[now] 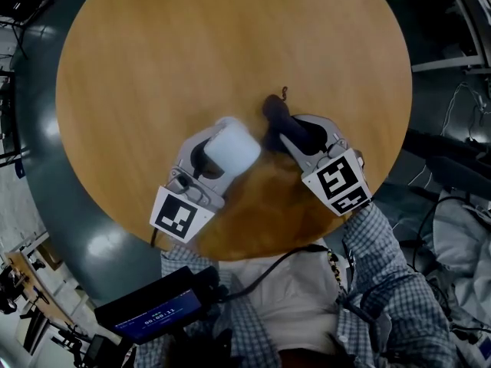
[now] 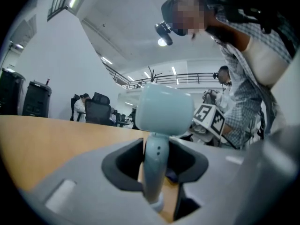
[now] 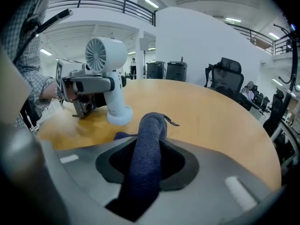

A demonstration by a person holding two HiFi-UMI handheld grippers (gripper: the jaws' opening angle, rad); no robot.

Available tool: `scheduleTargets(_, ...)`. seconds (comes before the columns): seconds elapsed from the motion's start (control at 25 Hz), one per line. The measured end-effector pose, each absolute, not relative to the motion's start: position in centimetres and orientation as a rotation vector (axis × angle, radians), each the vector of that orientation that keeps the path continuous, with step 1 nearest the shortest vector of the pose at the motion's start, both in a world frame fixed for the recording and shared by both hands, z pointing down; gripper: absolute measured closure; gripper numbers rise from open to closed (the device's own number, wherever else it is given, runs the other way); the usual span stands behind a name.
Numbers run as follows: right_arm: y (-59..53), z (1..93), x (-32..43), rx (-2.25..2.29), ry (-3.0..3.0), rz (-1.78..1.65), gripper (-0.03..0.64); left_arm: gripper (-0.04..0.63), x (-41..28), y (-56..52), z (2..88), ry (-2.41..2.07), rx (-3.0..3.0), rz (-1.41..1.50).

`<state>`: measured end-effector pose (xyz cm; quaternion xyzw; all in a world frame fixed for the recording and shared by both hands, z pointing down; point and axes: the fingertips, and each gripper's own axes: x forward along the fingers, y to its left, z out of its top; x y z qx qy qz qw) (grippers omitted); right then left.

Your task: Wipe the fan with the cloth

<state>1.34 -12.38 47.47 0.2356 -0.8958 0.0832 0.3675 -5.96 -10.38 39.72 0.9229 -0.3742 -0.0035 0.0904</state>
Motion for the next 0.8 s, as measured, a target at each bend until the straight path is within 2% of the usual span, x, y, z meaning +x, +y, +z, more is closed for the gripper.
scheduleTargets(0.16,-13.3,46.9,2.4,0.635,-2.312,0.214,0.442,0.447,-5.1,-10.7,39.4,-1.085,2.715,-0.032)
scheduleTargets(0.32,-13.7,46.3,2.2,0.664,-2.350,0.254,0.373,0.404,-5.4,-10.2,39.5,-1.051,2.714,-0.021)
scheduleTargets(0.44,-13.1,46.4,1.3,0.708,-2.378,0.269,0.345,0.371,-7.4,-8.8,40.8,-1.074,2.690,0.016)
scheduleTargets(0.68,-16.2,43.5,3.7,0.803,-2.412,0.215,0.354,0.371,-8.2,-9.2,39.9,-1.138,2.643,0.046)
scheduleTargets(0.8,-16.7,41.7,4.1,0.850,-2.447,0.227,0.395,0.387,-9.7,-8.7,38.4,-1.227,2.612,0.008)
